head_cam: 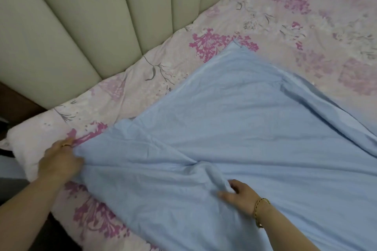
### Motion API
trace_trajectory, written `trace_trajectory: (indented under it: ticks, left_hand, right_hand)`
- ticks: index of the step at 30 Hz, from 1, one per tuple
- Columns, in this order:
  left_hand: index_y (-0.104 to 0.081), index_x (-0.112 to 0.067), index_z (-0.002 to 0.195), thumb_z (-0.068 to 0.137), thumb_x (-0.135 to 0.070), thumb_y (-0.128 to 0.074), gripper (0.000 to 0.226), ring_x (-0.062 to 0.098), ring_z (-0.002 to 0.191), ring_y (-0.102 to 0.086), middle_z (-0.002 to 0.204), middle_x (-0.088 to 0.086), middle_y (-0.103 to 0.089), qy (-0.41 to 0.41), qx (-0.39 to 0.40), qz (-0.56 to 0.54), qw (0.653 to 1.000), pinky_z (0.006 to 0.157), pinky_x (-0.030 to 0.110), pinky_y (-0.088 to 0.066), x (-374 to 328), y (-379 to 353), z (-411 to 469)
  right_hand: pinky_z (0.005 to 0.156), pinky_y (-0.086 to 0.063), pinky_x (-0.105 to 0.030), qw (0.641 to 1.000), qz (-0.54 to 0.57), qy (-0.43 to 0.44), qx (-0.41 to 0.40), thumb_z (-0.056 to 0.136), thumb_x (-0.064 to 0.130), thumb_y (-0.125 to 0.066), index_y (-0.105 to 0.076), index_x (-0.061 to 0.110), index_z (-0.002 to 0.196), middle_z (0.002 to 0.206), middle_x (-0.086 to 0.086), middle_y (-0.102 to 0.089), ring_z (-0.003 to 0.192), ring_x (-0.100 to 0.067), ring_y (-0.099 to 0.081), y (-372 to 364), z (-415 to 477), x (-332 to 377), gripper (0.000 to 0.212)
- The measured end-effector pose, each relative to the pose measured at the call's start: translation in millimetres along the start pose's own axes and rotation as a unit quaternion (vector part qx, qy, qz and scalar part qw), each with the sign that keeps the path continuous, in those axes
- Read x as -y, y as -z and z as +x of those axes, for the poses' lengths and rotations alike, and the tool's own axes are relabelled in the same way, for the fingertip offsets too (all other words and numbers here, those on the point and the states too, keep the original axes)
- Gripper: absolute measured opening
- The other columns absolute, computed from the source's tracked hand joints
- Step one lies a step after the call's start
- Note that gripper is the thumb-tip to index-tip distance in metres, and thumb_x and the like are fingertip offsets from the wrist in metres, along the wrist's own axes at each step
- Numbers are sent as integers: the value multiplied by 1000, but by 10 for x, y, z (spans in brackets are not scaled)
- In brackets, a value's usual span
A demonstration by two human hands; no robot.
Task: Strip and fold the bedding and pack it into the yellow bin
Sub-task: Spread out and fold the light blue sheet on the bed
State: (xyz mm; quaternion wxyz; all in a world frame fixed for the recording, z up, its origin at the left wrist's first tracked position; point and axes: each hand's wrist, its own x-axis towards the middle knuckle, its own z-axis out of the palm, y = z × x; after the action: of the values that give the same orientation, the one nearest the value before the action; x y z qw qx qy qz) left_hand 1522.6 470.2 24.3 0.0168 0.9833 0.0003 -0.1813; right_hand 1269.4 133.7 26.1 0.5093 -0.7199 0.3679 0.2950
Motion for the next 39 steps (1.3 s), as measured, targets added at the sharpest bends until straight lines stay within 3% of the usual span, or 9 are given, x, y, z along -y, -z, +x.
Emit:
trace_trajectory:
  ticks: [2, 5, 11, 15, 18, 21, 26, 32, 39]
  left_hand:
    - [-39, -7, 139, 79, -10, -63, 65, 35, 133, -34, 147, 18, -34, -136, -43, 10, 990, 110, 39, -22, -504, 34, -148]
    - [-18, -19, 147, 88, -14, -53, 69, 19, 142, -20, 155, 3, -18, -321, 73, 119, 937, 114, 27, -9, -1248, -44, -297]
    - [-39, -24, 131, 92, -18, -43, 40, 16, 119, -50, 128, -1, -54, -348, 137, 343, 862, 103, 26, -24, -1755, -199, -346]
    - [-53, -26, 116, 88, -37, -51, 30, 12, 115, -51, 120, -6, -58, -331, 139, 409, 839, 102, 25, -25, -1809, 28, -223]
    - [-52, -24, 117, 84, -42, -58, 38, 12, 118, -48, 122, -6, -55, -303, 163, 381, 858, 105, 28, -24, -2048, 255, -68]
    - [-51, -19, 115, 83, -37, -62, 38, 17, 113, -52, 121, -1, -55, -299, 139, 308, 893, 78, 20, -31, -2452, 490, 46]
    - [-50, -25, 91, 86, -28, -55, 8, 20, 103, -55, 98, 0, -63, -341, -38, 201, 917, 88, 27, -25, -3347, 664, 204]
    - [-62, -16, 104, 89, -17, -48, 21, 28, 109, -50, 106, 15, -62, -331, -240, 59, 911, 93, 32, -15, -4591, 666, 362]
    - [-24, -24, 146, 95, -40, -41, 56, 18, 144, -12, 155, 2, -19, -282, -59, -86, 954, 115, 39, 3, -4575, -13, 915]
  right_hand:
    - [76, -45, -22, 999, 42, -24, -4, 87, 37, -59, -59, 19, 92, 94, 1, -61, 84, -12, -56, 107, -45, -102, 19]
    - [82, -46, -27, 988, 143, -63, -11, 92, 45, -45, -64, 19, 100, 103, -2, -65, 96, -18, -61, 240, -78, -253, 33]
    - [73, -45, -29, 992, 59, -68, 88, 46, 59, -64, -64, 25, 75, 81, 3, -63, 76, -16, -58, 440, -235, -438, 45]
    - [59, -46, -16, 980, -66, -79, 169, 62, 46, -69, -60, 30, 71, 72, 12, -60, 65, -3, -56, 696, -311, -579, 21]
    - [60, -49, -18, 986, 137, -32, 88, 36, 40, -87, -67, 15, 70, 70, 3, -70, 65, -11, -65, 1009, -354, -698, 47]
    - [51, -53, -23, 943, 330, 12, -31, 8, 42, -91, -68, 6, 63, 69, -11, -70, 56, -19, -66, 1381, -350, -780, 69]
    - [47, -42, -16, 934, 217, 13, -283, 77, 12, -73, -49, 13, 63, 60, -3, -51, 52, -14, -47, 2000, -198, -680, 28]
    - [54, -34, -31, 868, 87, 20, -489, 88, 9, -58, -50, 3, 79, 81, -16, -50, 74, -26, -43, 2887, 171, -638, 14]
    - [77, -41, -34, 917, -97, -150, -358, 94, 18, -49, -52, 11, 98, 113, -18, -58, 97, -31, -53, 3081, 900, -683, 9]
